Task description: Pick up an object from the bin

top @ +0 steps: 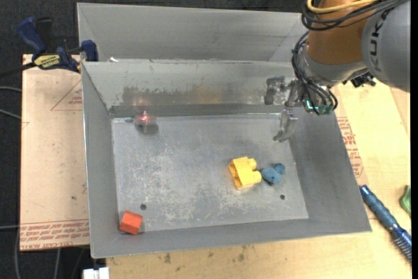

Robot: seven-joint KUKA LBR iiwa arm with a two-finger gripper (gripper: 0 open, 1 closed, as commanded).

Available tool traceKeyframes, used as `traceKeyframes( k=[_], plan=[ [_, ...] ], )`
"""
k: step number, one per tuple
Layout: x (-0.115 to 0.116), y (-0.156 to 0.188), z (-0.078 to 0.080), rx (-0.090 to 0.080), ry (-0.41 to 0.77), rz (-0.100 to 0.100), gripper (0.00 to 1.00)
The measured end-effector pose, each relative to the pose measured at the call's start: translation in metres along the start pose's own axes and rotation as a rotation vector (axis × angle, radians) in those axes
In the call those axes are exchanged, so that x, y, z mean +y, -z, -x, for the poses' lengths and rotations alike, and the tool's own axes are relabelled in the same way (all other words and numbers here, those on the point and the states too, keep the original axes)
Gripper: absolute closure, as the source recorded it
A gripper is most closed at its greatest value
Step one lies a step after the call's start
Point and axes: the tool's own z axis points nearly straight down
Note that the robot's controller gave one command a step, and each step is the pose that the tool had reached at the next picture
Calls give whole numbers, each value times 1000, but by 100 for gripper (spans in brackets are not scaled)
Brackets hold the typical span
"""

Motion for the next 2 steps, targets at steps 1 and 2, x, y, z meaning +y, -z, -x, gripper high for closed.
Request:
traceKeyframes(
  k=[1, 2],
  plan=[
    [16, -45, -74, 3, 103, 1, 0],
    [29, -108, -107, 0, 2, 2, 0]
  ],
)
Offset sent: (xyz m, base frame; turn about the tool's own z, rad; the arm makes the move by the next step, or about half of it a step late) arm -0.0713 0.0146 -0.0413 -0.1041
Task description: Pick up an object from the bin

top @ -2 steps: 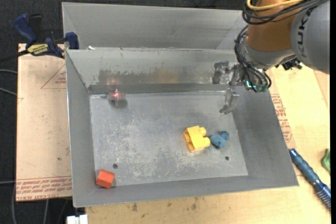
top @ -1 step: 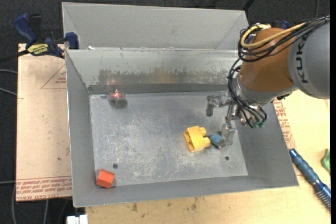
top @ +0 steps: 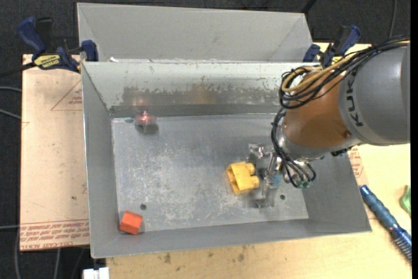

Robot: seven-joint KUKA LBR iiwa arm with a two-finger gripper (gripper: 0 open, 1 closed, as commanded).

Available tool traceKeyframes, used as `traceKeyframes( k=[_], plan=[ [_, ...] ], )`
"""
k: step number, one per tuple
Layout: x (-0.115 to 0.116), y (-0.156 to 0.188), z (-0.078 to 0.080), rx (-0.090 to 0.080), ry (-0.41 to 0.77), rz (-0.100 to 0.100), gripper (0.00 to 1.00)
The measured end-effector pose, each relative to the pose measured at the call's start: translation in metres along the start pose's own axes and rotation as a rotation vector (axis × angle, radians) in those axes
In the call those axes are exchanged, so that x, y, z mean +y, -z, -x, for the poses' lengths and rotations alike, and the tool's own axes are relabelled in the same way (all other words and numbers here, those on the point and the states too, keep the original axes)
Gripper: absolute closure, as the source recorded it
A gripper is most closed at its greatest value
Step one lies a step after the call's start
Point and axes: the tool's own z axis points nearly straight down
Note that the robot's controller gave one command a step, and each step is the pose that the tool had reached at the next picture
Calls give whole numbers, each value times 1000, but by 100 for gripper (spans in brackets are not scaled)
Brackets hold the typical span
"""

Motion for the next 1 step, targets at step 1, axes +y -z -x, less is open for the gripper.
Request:
traceKeyframes(
  k=[1],
  plan=[
    [41, 3, 14, -8, -299, 0, 0]
  ],
)
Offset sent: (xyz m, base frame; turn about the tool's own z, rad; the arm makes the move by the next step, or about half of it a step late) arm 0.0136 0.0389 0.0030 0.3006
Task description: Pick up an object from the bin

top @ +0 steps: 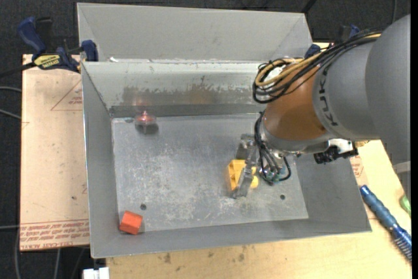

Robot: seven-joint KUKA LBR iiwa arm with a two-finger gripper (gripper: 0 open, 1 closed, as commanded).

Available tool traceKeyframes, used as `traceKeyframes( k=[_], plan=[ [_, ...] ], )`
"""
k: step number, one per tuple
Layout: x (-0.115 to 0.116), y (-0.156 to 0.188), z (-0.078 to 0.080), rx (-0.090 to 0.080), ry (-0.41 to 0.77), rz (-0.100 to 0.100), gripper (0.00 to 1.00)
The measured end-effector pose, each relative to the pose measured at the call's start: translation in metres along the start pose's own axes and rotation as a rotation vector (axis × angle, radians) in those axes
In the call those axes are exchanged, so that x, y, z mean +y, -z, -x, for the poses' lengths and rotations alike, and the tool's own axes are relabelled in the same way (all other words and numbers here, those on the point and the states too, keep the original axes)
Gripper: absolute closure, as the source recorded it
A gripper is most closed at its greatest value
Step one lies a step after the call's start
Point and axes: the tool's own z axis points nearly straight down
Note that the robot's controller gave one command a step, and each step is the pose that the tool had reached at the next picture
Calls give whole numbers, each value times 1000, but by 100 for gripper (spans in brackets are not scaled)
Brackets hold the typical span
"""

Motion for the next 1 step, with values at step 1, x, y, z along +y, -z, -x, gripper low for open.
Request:
traceKeyframes(
  k=[1],
  plan=[
    [-1, 1, 0, 1, 1, -2, 100]
  ],
)
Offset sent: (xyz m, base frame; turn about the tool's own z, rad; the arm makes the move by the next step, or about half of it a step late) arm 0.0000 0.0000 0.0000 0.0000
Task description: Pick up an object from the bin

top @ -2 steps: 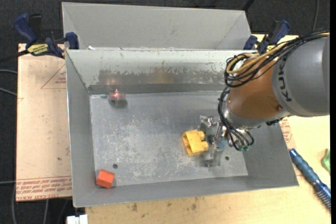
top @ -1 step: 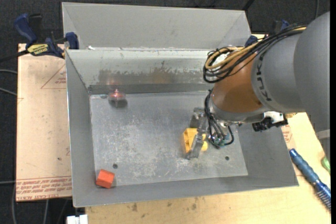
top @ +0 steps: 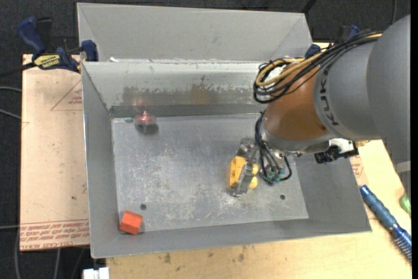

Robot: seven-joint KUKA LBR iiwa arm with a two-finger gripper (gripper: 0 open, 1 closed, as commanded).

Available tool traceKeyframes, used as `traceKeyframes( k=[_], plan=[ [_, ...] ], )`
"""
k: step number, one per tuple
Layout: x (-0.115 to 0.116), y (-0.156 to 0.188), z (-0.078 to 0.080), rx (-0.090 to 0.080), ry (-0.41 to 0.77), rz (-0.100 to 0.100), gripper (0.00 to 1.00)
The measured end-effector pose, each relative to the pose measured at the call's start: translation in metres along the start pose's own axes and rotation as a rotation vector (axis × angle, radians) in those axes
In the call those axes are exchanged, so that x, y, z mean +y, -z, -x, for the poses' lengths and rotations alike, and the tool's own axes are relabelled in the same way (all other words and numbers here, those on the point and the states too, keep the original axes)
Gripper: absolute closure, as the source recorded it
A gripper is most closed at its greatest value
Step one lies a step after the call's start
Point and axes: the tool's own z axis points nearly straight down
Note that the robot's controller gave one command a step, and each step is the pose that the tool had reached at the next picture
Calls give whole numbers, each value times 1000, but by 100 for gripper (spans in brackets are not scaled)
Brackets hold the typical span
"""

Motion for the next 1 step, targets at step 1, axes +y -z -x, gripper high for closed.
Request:
traceKeyframes(
  k=[1],
  plan=[
    [-14, 136, 7, -8, 13, 2, 100]
  ],
)
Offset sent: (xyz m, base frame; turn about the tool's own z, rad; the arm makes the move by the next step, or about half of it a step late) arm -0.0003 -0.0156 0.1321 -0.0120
